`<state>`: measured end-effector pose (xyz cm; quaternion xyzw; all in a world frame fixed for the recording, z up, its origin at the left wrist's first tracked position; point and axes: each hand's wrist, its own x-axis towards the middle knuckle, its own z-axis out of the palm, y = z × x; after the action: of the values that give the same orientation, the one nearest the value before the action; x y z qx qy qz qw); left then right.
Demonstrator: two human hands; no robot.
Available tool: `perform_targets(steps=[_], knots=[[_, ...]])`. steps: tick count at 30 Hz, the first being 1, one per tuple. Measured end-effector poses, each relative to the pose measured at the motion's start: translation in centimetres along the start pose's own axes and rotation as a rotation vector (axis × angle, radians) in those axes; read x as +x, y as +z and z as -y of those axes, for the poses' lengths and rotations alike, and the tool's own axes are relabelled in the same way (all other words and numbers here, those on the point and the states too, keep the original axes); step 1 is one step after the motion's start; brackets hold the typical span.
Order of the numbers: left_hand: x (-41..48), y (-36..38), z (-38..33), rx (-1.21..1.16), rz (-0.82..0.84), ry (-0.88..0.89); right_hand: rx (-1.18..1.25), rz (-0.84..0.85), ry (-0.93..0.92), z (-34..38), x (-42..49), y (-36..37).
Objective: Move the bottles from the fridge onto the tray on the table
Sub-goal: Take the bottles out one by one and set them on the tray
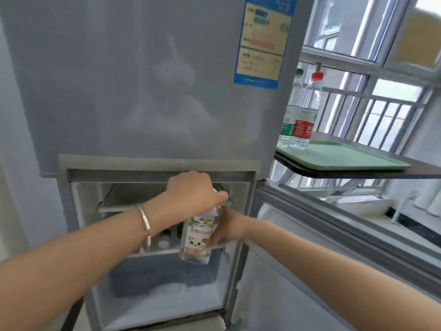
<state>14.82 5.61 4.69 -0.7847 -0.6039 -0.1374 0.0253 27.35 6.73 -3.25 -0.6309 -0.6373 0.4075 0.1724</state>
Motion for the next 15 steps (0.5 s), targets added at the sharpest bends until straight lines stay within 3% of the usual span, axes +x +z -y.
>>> perform_targets(steps=[4,8,12,15], knots=[[-0.1,-4.1,-3.6,0.005,-0.062,0.092,0.118,0.019,0.059,0.9,-3.6,-4.1],[0.3,-7.4,-6.5,-0.047,-0.122,0.157,0.247,-0.052,-0.003,1.6,-7.7,-7.8],[1.4,-10.5,-9.3,-0.068,-0.284,0.193,0.418,-0.281,-0.160,1.6,-10.7,-10.5],[2.3,-12.9,-11.3,-0.131,-0.397,0.215,0.363,-0.548,-0.274,1.2,-12.1,-11.0]])
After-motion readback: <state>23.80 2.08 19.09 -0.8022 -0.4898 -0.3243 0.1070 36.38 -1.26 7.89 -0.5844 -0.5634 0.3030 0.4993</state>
